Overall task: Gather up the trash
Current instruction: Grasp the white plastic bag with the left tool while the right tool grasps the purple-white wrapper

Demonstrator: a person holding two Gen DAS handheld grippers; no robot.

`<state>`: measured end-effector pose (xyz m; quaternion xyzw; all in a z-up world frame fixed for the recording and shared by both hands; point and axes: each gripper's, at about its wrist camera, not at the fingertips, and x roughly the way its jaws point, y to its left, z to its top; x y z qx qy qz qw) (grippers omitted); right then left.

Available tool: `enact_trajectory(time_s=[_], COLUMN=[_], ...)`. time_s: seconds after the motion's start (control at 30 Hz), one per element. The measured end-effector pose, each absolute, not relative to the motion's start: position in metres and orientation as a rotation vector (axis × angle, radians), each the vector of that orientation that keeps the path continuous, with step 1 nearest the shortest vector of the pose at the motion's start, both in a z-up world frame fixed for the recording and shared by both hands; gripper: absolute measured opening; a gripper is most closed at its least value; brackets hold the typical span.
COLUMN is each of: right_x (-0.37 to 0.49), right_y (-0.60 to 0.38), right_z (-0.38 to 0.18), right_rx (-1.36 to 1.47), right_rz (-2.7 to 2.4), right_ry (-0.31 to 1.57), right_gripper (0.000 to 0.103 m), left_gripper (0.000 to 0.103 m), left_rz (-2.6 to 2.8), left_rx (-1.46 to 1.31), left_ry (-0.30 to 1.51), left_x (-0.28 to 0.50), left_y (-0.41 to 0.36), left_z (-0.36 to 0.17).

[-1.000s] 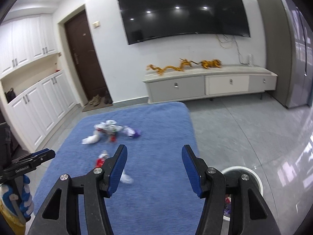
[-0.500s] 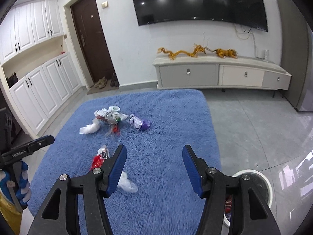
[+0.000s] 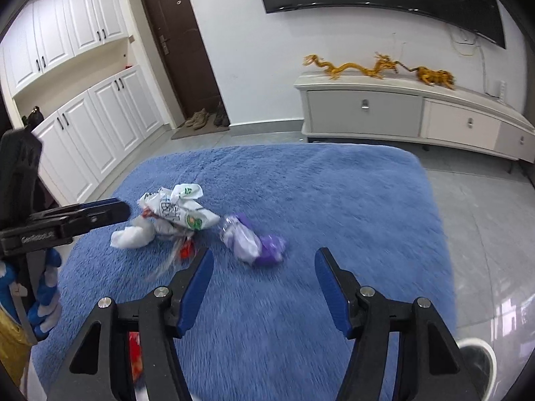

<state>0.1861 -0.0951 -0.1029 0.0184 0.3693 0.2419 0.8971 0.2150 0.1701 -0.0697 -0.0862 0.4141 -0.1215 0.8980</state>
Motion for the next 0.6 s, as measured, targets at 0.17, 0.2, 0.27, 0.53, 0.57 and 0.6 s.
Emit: enact_trajectory(time_s=[0.17,0.2,0.27,0.53,0.57,0.6], right_x=[0.208,0.213,0.222,0.215,0.212,0.207], right_y=[-0.073,-0.069,-0.06,-0.054,-0.056,-0.058], right_z=[-0.116,-0.119,-0.125,-0.139,-0.138,-0.137], right_rx=[-0.001,-0.005,-0.016,-0.084,-0.084,-0.081], right_rz=[0.537,0.537,0.536,0.522,0.521,0.516], right_ry=[0.793,0.804,0.826,0.85,0.847,0.842], right_gripper=[0.062,0.062,0.062,0.032,0.032,0.031], left_gripper=[0.067,0.068,0.068,0.056,0.053,0.048], left_rz=[-0.288,-0.294,-0.298,-0.293,-0.3,-0.304], left_rx=[-0.249,-0.252,-0.254,-0.215,-0.214,-0.22], left_ry=[0.9,0.911,0.935,0.908,0.907,0.902], left_x=[0.246,0.25,0.257,0.247,0.243,0.239], left_y=[0.173,0.172,0.17,0.163,0.162,0.162], left_z=[-0.086,-0.089,-0.097,-0.105,-0.105,-0.103])
